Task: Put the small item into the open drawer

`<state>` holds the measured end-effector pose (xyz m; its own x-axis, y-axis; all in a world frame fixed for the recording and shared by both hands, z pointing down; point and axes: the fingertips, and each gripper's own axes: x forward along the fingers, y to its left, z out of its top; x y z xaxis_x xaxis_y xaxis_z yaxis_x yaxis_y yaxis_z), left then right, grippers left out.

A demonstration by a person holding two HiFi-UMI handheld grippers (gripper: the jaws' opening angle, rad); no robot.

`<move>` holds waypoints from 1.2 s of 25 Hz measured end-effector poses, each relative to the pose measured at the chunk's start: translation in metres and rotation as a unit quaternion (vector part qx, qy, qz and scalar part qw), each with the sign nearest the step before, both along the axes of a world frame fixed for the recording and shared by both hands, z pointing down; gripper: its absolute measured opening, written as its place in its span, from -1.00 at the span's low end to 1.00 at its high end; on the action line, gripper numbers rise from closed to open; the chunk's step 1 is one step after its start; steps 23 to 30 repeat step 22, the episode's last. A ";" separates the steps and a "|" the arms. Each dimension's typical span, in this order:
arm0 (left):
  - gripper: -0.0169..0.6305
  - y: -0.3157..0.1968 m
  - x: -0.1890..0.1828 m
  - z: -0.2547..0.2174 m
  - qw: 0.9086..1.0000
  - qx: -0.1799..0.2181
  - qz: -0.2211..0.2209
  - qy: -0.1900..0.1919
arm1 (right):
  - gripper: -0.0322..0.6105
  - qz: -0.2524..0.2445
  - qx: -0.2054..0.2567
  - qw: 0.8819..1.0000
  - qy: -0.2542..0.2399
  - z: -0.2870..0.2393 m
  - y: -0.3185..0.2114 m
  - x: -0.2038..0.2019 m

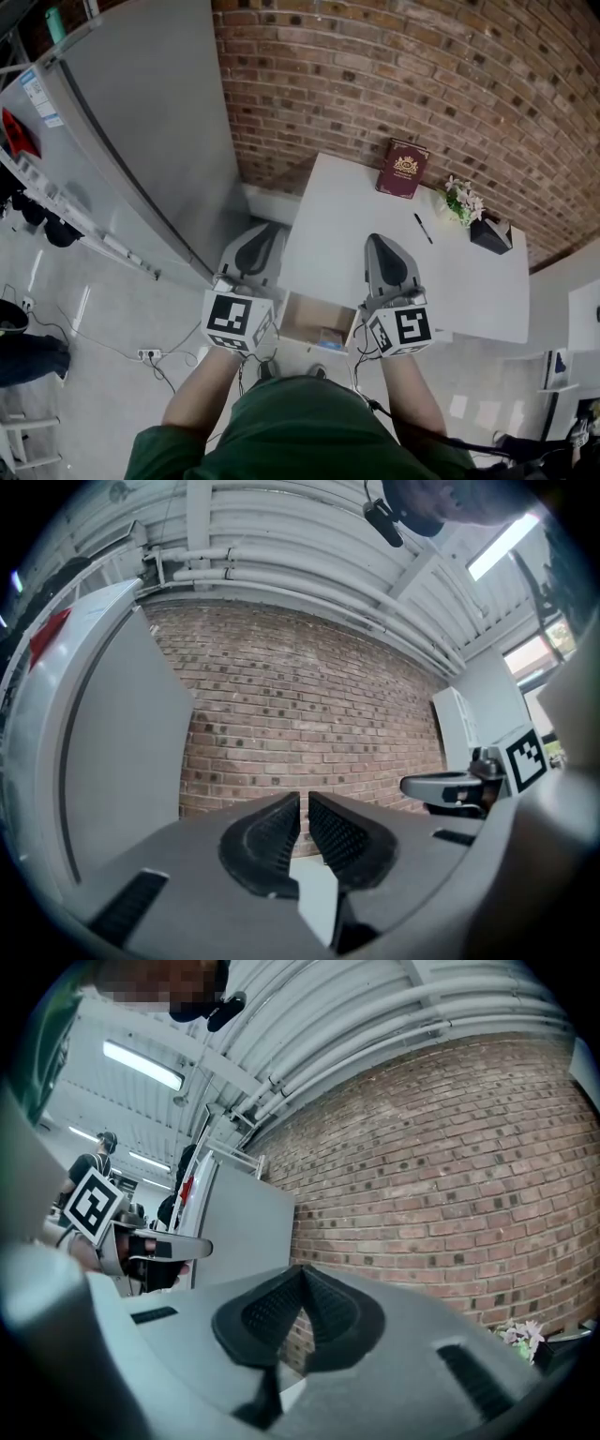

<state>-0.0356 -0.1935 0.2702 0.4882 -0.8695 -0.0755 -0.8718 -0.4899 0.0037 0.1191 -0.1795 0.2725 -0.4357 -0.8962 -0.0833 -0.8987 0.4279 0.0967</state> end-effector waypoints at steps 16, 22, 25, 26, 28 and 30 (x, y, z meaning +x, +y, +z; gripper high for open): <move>-0.86 -0.007 -0.020 0.007 1.000 -0.006 0.019 0.002 | -0.89 0.018 -0.004 1.000 0.007 0.003 -0.002 -0.021; -0.86 -0.010 -0.034 0.006 1.000 -0.003 0.027 0.003 | -0.89 0.028 -0.001 1.000 0.005 0.002 -0.005 -0.034; -0.86 -0.010 -0.034 0.006 1.000 -0.003 0.027 0.003 | -0.89 0.028 -0.001 1.000 0.005 0.002 -0.005 -0.034; -0.86 -0.010 -0.034 0.006 1.000 -0.003 0.027 0.003 | -0.89 0.028 -0.001 1.000 0.005 0.002 -0.005 -0.034; -0.86 -0.010 -0.034 0.006 1.000 -0.003 0.027 0.003 | -0.89 0.028 -0.001 1.000 0.005 0.002 -0.005 -0.034; -0.86 -0.010 -0.034 0.006 1.000 -0.003 0.027 0.003 | -0.89 0.028 -0.001 1.000 0.005 0.002 -0.005 -0.034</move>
